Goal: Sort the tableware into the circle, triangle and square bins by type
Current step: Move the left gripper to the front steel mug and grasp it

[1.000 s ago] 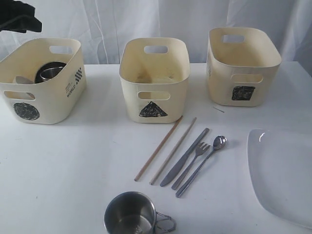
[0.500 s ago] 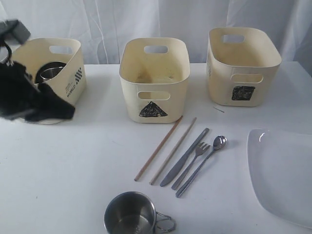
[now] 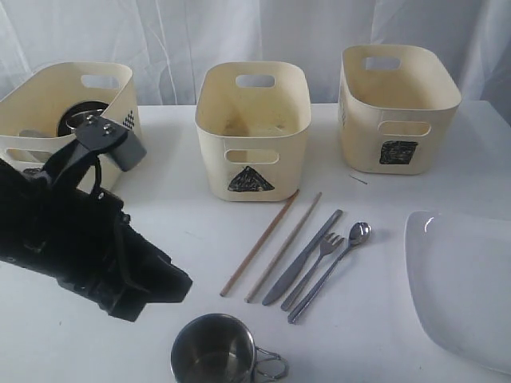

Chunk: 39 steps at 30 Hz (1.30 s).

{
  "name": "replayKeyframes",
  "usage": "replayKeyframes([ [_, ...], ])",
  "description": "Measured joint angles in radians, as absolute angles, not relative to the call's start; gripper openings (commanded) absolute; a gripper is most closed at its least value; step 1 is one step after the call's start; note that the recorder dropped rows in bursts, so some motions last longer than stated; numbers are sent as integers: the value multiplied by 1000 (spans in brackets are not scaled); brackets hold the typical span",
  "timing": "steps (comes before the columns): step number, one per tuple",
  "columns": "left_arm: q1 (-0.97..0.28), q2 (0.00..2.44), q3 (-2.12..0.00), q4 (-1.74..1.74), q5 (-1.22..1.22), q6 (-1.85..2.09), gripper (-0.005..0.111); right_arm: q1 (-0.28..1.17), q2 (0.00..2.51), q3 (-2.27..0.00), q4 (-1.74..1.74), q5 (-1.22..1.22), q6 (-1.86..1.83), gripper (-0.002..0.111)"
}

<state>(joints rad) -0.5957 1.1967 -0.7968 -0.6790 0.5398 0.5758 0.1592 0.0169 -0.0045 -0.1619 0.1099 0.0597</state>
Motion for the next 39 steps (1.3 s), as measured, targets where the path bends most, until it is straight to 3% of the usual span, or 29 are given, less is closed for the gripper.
replayKeyframes([
  [3,-629,1204,-797,-683,514,578,65,159,17,-5,-162,110,60,0],
  [34,-636,1527,-797,-675,423,621,64,159,17,-5,-162,110,62,0],
  [39,-636,1582,-797,-683,410,624,56,159,17,-5,-162,110,62,0],
])
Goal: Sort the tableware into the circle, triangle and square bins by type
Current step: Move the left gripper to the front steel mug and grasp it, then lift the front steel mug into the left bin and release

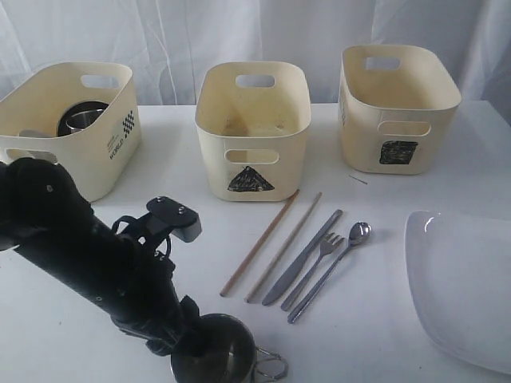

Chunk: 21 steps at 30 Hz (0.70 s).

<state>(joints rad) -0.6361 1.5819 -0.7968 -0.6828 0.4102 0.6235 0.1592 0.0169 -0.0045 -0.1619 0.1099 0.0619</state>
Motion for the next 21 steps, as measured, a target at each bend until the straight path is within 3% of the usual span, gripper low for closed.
replayKeyframes([
  [2,-636,1598,-797,-686,395,624,46,159,17,-5,-162,110,62,0],
  [8,-637,1609,-797,-679,356,627,1,159,17,-5,-162,110,62,0],
  [21,-637,1456,-968,-373,388,519,0,159,17,-5,-162,110,64,0],
])
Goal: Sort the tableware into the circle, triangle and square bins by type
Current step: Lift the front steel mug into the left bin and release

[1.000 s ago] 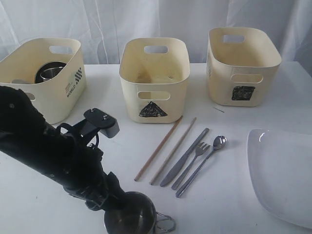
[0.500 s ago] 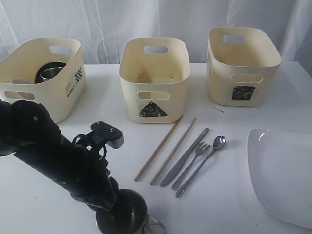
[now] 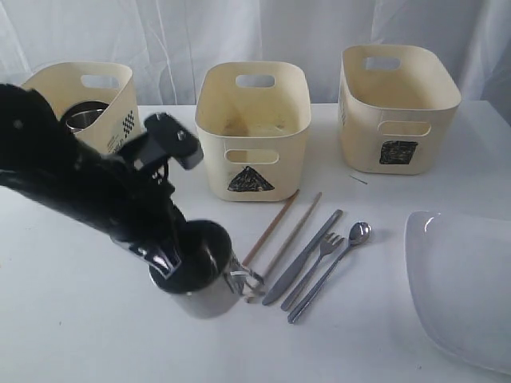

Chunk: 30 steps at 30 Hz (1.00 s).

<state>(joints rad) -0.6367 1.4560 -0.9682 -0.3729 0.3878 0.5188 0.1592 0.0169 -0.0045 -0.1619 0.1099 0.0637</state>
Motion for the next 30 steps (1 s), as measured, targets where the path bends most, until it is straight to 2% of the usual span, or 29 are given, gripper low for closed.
replayKeyframes([
  [5,-553,1410,-1088,-66,396,280,0,159,17,-5,-162,110,64,0],
  [7,-488,1410,-1137,-7,365,211,0,159,17,-5,-162,110,64,0],
  [8,-412,1419,-1192,18,310,156,0,159,17,-5,-162,110,64,0],
  [12,-237,1496,-1373,32,167,98,0,159,17,-5,-162,110,64,0],
  [16,-125,1652,-1511,34,126,77,0,159,17,-5,-162,110,64,0],
  [23,-24,1968,-1649,34,87,34,0,159,17,-5,-162,110,64,0],
  [30,29,2060,-1681,34,73,31,0,159,17,-5,-162,110,64,0],
])
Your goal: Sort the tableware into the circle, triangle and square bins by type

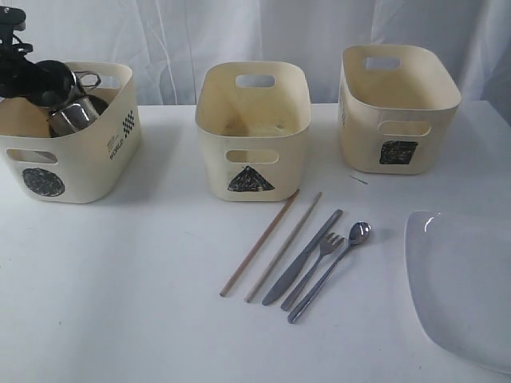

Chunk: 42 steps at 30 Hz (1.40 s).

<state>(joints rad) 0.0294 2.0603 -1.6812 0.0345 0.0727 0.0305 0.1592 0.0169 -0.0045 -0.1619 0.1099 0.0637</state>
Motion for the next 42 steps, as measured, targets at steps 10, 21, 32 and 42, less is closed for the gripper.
replayKeyframes([
  [10,46,2046,-1687,-34,195,10,53,159,17,-5,-162,110,64,0],
  [21,46,1903,-1685,-62,297,8,48,159,17,-5,-162,110,64,0],
  [32,46,1629,-1385,-72,277,8,0,159,17,-5,-162,110,64,0],
  [42,46,1241,-943,-113,111,8,0,159,17,-5,-162,110,64,0],
])
